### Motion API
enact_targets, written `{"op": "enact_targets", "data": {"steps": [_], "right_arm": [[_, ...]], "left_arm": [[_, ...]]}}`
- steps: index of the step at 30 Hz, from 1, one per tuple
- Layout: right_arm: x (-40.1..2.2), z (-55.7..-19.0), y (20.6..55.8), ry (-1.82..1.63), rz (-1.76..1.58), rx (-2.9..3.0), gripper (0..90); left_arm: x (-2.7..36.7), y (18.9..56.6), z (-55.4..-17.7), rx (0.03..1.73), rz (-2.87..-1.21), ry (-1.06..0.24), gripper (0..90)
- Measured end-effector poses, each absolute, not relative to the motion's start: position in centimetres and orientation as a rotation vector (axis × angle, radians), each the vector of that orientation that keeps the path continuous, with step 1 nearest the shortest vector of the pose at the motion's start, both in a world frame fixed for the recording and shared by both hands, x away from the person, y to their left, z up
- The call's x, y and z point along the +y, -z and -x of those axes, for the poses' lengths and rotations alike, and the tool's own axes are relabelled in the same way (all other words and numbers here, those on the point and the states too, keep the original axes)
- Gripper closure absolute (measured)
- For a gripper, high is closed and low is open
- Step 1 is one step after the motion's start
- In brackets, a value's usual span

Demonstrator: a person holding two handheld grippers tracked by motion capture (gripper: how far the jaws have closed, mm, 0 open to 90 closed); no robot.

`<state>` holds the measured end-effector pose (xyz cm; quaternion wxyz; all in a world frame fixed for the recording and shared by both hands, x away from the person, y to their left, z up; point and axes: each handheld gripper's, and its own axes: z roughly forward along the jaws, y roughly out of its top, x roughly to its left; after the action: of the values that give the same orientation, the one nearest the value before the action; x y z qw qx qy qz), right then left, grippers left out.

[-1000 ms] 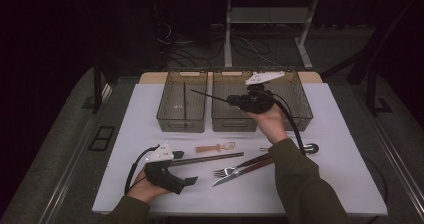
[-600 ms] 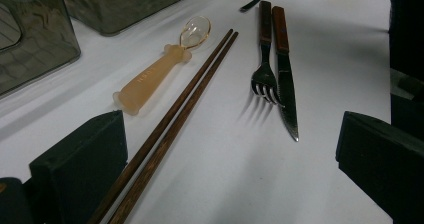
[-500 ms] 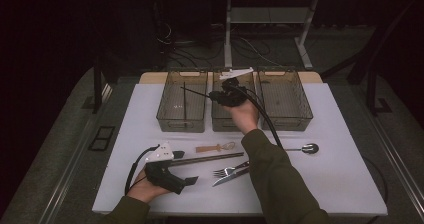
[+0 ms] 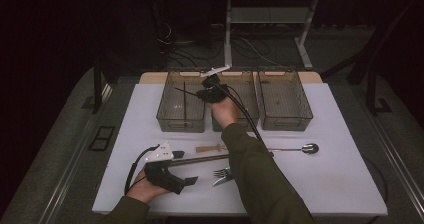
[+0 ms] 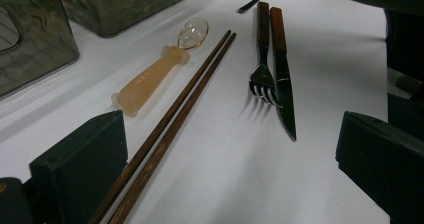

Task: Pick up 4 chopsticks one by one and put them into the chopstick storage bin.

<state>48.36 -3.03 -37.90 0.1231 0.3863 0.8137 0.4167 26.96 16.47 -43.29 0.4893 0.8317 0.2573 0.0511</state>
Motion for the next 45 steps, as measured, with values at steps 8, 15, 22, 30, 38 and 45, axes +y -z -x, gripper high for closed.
{"op": "enact_targets", "data": {"steps": [8,15,22,30,38,45], "right_arm": [[-1.3,-48.9,38.1,-1.165,-1.120,2.387,84.8],[-1.2,-48.8,37.9,-1.177,-1.118,2.381,62.2],[-1.8,-48.3,37.0,-1.242,-1.107,2.405,46.8],[-3.2,-46.6,35.8,-1.303,-1.010,2.420,37.5],[-5.8,-44.5,35.4,-1.326,-0.958,2.471,24.9],[-8.9,-42.6,35.6,-1.365,-0.938,2.451,17.9]], "left_arm": [[16.5,43.2,-27.0,0.621,-2.018,-0.121,0.0],[16.5,43.2,-27.0,0.620,-2.016,-0.123,0.0],[16.6,43.3,-27.1,0.620,-2.021,-0.128,0.0],[16.6,43.2,-27.1,0.621,-2.017,-0.127,0.0],[16.5,43.3,-27.0,0.624,-2.012,-0.128,0.0],[16.4,43.3,-27.0,0.618,-2.018,-0.126,0.0]]}}
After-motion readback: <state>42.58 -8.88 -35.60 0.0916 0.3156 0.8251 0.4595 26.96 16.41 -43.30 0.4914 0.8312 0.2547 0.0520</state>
